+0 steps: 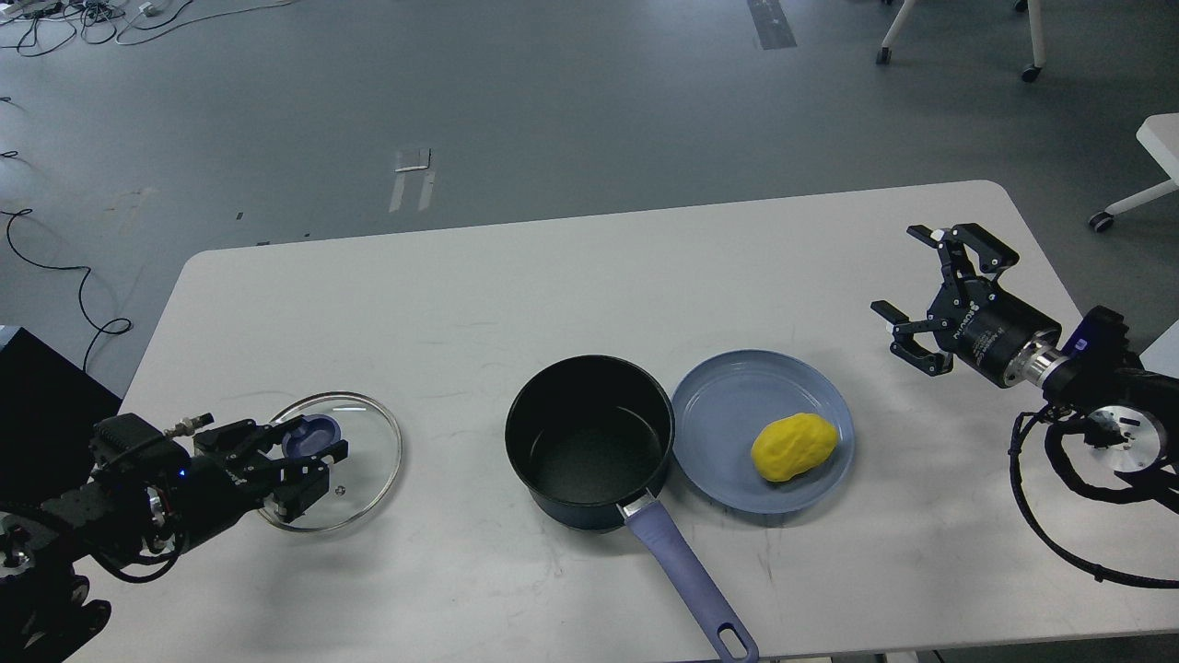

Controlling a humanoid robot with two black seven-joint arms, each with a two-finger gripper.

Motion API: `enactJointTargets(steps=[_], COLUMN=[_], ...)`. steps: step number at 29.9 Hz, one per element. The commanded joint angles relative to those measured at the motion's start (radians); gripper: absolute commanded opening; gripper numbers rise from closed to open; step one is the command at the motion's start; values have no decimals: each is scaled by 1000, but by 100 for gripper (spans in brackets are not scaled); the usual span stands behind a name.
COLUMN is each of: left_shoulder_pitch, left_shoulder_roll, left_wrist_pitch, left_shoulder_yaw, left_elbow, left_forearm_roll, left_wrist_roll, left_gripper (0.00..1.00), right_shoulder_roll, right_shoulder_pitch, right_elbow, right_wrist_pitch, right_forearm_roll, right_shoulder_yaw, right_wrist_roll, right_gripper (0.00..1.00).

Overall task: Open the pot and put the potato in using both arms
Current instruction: 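Set the lid on the table and raise the left arm away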

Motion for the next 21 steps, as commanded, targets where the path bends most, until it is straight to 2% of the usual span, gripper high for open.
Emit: enactJointTargets(steps=[1,5,8,9,10,14,16,17,18,20,21], left_shoulder_pitch=[7,7,7,7,5,-19,-59,-97,-134,-176,-229], left_shoulder_roll=[-1,-7,-7,-7,-7,0,19,46,74,94,107], left_wrist_pitch=[0,0,0,0,0,-10,-25,-68,-144,-247,-351], left_shoulder_yaw=[0,0,0,0,0,-5,-3,-2,-3,-15,-20], left_elbow=[14,16,16,16,15,-19,-68,-103,-132,-159,-176], left_forearm_roll=[0,0,-1,-1,-1,-118,-251,-341,-424,-509,-612], left_wrist_roll=[0,0,0,0,0,0,0,0,0,0,0], left_gripper=[73,78,87,95,96,97,97,97,97,97,97], right_shoulder_roll=[0,-4,-9,-11,-12,-26,-63,-85,-105,-127,-153], right_shoulder_pitch=[1,1,4,6,7,24,73,116,159,194,237], right_elbow=[0,0,0,1,1,15,21,35,50,72,102], right_wrist_pitch=[0,0,0,0,0,0,0,0,0,0,0], right_forearm_roll=[0,-2,0,-2,-2,-20,-122,-228,-347,-467,-580], right_shoulder_yaw=[0,0,0,0,0,-5,-14,-25,-31,-35,-38], right_wrist_roll=[0,0,0,0,0,0,0,0,0,0,0], right_gripper=[100,100,100,100,100,100,100,100,100,100,100])
